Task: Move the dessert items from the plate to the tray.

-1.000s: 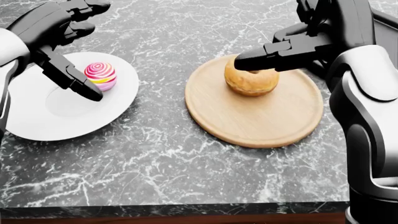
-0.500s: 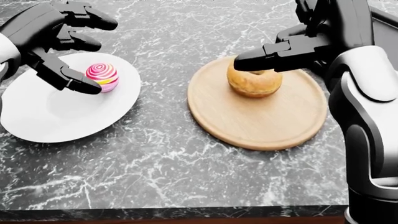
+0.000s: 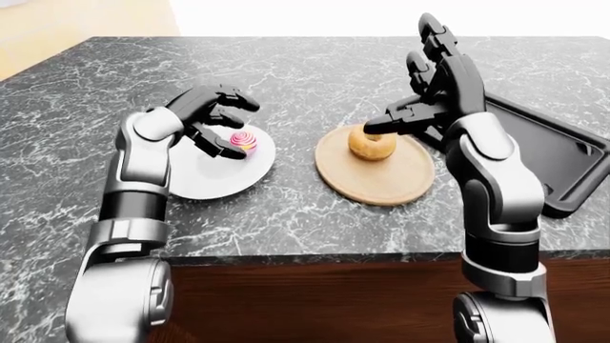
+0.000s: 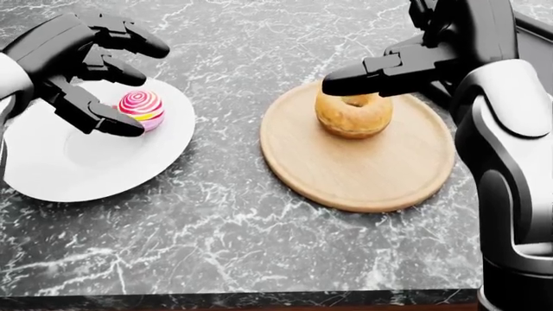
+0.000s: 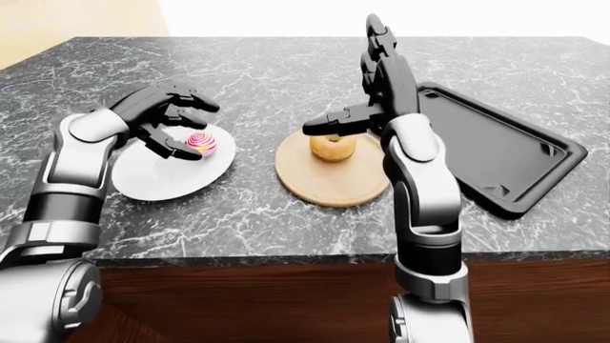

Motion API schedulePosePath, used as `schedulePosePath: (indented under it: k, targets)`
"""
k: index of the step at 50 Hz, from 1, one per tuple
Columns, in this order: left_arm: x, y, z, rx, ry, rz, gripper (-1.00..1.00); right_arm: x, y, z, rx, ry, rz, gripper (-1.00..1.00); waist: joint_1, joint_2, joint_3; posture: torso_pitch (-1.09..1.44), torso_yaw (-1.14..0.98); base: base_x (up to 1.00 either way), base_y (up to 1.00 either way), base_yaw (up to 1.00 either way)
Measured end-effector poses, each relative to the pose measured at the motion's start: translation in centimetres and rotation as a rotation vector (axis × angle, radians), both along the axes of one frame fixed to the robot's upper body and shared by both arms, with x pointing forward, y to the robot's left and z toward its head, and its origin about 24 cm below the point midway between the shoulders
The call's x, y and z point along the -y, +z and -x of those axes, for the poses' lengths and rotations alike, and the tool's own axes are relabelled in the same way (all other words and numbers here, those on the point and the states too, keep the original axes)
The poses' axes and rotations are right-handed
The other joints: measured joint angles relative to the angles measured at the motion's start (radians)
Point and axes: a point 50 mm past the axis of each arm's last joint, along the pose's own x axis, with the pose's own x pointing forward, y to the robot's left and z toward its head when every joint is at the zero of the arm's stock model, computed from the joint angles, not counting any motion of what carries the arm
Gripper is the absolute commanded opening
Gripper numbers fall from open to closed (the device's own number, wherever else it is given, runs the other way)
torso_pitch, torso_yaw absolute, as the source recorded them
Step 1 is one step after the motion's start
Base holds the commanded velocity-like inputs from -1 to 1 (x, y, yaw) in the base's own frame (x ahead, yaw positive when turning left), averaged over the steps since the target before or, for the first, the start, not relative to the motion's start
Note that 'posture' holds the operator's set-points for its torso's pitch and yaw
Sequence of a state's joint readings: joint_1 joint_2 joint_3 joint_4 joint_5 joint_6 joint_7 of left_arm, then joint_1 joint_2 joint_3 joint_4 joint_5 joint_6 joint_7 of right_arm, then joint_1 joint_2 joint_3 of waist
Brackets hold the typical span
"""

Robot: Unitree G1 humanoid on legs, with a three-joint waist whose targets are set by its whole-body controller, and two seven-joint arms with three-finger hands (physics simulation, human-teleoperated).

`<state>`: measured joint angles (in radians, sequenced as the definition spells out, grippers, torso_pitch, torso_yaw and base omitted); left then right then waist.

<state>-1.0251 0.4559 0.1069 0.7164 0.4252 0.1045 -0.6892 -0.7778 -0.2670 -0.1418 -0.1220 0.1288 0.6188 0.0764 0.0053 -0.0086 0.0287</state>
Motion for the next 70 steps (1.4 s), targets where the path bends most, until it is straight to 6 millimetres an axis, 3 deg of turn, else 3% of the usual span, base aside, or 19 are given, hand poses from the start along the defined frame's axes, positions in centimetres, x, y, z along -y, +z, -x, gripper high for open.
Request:
schedulePosePath:
  k: [16,31,52,63,70]
  targets:
    - [0.2,-0.8,0.1,-0.012,-0.006,-0.014,0.3,0.2,-0.3,0.1,-0.007,-0.004,-0.002,1.0,0.001,-0.001,0.001,0.0,0.0,0.0,0.0,0.0]
    - [0.1,-0.7,0.1,0.012,0.002,-0.024,0.07,0.2,-0.5,0.1,-0.01,-0.004,-0.003,1.0,-0.001,0.001,-0.001,0.0,0.0,0.0,0.0,0.0]
    - [0.0,-0.6,0.8,0.044,-0.009,-0.035,-0.05,0.0,-0.3,0.1,-0.006,0.003,0.001,1.0,-0.002,0.002,-0.004,0.0,0.0,0.0,0.0,0.0]
    - [-0.5,-0.4,1.3,0.045,0.008,-0.029,-0.19,0.2,-0.7,0.0,-0.017,-0.003,-0.002,1.0,-0.003,0.003,0.001,0.0,0.0,0.0,0.0,0.0]
    - [-0.5,-0.1,1.6,0.05,0.016,-0.022,-0.4,0.1,-0.6,-0.1,-0.015,0.0,-0.002,1.0,-0.002,0.002,0.004,0.0,0.0,0.0,0.0,0.0]
